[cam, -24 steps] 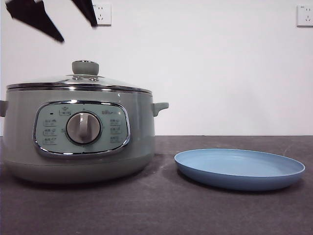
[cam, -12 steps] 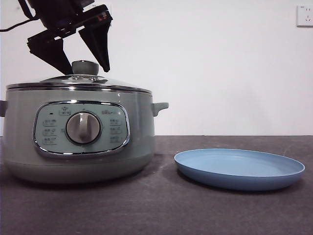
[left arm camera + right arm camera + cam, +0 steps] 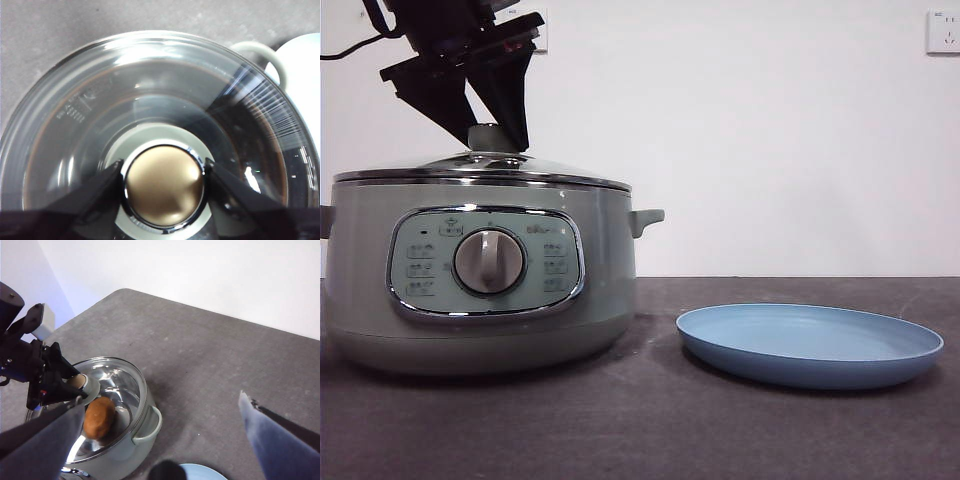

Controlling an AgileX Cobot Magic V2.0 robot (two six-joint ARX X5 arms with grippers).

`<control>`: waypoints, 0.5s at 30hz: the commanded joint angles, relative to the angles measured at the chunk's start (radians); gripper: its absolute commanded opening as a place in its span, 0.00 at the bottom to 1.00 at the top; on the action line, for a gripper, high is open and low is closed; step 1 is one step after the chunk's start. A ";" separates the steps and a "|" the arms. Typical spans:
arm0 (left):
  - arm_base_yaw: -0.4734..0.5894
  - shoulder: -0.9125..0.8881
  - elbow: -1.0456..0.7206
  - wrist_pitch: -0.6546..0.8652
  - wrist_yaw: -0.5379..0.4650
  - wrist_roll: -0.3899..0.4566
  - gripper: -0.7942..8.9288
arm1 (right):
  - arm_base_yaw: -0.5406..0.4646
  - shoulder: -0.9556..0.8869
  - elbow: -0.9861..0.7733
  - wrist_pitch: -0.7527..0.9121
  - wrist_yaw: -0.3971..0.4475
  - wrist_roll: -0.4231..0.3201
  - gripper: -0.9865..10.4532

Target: Take the potato out from the steamer,put the potato on the plate,close the lid

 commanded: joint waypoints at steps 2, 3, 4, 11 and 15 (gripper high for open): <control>-0.001 0.009 -0.005 -0.011 0.006 0.002 0.07 | 0.002 0.001 0.004 0.003 0.001 -0.007 0.58; -0.001 0.009 -0.005 -0.011 0.006 0.002 0.07 | 0.002 0.001 0.004 0.003 0.000 -0.007 0.58; -0.001 0.009 -0.004 -0.011 0.006 0.002 0.07 | 0.002 0.001 0.004 0.003 0.001 -0.007 0.58; -0.001 -0.003 0.049 -0.026 0.005 0.005 0.07 | 0.002 0.001 0.004 0.006 -0.003 0.007 0.58; -0.001 -0.008 0.155 -0.083 0.002 0.034 0.07 | 0.003 0.001 0.004 0.007 -0.010 0.018 0.58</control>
